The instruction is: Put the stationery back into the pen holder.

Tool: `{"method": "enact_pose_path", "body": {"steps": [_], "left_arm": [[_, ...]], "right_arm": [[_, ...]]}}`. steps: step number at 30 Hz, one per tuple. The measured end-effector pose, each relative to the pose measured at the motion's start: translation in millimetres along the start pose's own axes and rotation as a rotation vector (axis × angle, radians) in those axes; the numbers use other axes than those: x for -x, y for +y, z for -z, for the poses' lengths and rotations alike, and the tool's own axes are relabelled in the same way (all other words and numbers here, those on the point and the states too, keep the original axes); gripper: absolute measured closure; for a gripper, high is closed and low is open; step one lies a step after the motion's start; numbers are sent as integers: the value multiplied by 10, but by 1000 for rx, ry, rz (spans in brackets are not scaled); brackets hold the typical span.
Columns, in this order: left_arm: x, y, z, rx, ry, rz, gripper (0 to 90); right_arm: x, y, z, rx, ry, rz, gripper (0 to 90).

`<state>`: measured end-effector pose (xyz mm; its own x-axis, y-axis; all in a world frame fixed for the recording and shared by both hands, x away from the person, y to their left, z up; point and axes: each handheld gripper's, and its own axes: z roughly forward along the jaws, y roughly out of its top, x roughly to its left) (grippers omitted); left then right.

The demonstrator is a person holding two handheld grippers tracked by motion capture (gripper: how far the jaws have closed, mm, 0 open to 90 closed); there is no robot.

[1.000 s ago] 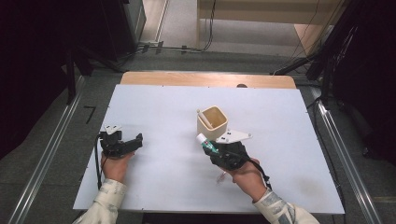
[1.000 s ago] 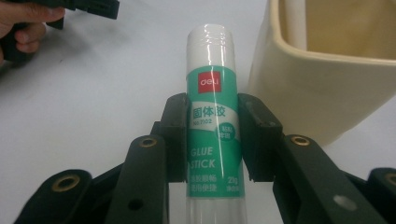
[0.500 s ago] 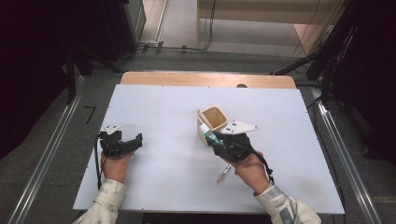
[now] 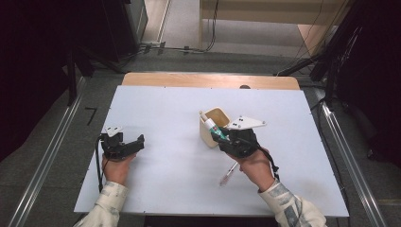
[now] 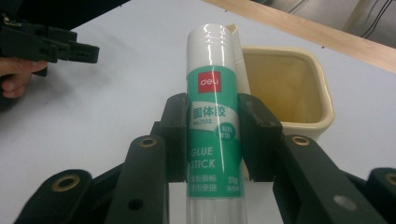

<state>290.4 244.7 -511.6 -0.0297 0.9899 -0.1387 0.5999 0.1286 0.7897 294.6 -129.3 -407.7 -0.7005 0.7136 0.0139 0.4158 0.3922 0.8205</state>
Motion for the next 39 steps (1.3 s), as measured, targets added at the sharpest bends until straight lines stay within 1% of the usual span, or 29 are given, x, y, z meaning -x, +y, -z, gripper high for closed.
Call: {"method": "enact_pose_path", "body": {"steps": [5,10,12,17,21,34,39], "left_arm": [[-2,-1,-2,0,1,0,94],[-1,0,-1,2,0,1,94],[0,-1,-4,3,0,5,94],[-1,0,0,0,-1,-2,94],[-4,0,-2,2,0,2,94],[-4,2,-3,3,1,3,94],[-7,2,-3,4,1,4,94]], "right_arm": [[29,44,5,6,-6,-1,636],[80,70,-20,8,-12,-22,636],[97,79,-30,7,-16,-24,636],[142,118,-54,7,-22,-34,636],[178,144,-70,16,-24,-46,636],[268,234,-167,11,-37,-74,636],[311,283,-224,-2,-37,-85,636]]}}
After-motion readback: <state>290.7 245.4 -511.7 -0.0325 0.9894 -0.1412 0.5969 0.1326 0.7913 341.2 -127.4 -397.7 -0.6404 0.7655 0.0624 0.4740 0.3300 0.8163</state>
